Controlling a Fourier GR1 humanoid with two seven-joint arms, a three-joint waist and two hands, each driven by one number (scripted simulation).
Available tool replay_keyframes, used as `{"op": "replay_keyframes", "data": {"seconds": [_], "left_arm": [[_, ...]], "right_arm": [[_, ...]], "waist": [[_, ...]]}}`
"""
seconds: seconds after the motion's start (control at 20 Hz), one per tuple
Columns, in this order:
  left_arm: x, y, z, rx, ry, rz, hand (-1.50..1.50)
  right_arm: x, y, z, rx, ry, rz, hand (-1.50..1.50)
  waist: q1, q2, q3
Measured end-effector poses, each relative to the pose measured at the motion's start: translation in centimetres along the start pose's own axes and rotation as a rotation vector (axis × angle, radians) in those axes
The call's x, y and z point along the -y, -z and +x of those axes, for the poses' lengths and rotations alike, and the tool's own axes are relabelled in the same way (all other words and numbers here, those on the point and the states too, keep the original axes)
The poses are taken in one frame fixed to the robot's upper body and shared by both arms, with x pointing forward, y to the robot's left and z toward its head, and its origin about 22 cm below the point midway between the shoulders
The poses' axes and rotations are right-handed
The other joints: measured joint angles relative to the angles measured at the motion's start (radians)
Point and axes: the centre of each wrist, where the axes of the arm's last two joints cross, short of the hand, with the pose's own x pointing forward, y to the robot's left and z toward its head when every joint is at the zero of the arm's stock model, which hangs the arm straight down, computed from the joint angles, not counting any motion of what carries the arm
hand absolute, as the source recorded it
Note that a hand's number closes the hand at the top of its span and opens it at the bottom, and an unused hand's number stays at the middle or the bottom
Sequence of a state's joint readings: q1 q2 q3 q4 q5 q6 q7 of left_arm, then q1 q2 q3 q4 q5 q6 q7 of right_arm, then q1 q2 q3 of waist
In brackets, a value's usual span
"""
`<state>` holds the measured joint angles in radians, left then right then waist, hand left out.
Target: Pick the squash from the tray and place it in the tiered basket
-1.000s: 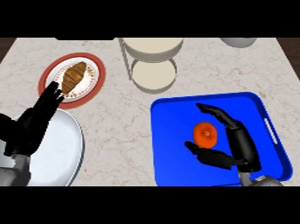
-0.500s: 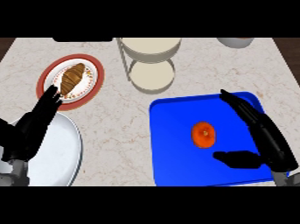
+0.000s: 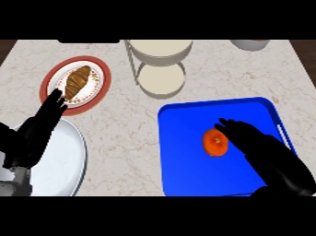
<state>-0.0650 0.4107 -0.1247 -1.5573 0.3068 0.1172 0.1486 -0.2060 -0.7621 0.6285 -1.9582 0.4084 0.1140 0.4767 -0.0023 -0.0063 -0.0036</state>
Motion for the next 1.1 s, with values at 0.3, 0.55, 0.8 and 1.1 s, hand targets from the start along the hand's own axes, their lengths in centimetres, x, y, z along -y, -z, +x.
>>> {"op": "replay_keyframes", "data": {"seconds": [0.3,0.55,0.8,1.1], "left_arm": [[-0.1,0.2,-0.1,0.007,0.001,0.001,0.00],[-0.3,0.6,-0.2,0.004,-0.002,-0.007,0.00],[-0.2,0.5,-0.3,0.009,-0.001,-0.001,0.00],[0.6,0.0,-0.2,0.018,-0.001,0.000,0.00]], "right_arm": [[-1.3,1.2,4.1,-0.083,-0.018,0.011,-1.50],[-3.4,3.4,4.5,-0.161,-0.033,0.017,-1.50],[-5.0,4.3,2.4,-0.206,-0.054,0.023,-1.50],[-7.3,6.2,0.9,-0.228,-0.077,-0.015,-1.50]], "waist": [[0.004,0.003,0.003],[0.005,0.005,0.004],[0.004,0.005,0.005],[0.005,0.005,0.006]]}}
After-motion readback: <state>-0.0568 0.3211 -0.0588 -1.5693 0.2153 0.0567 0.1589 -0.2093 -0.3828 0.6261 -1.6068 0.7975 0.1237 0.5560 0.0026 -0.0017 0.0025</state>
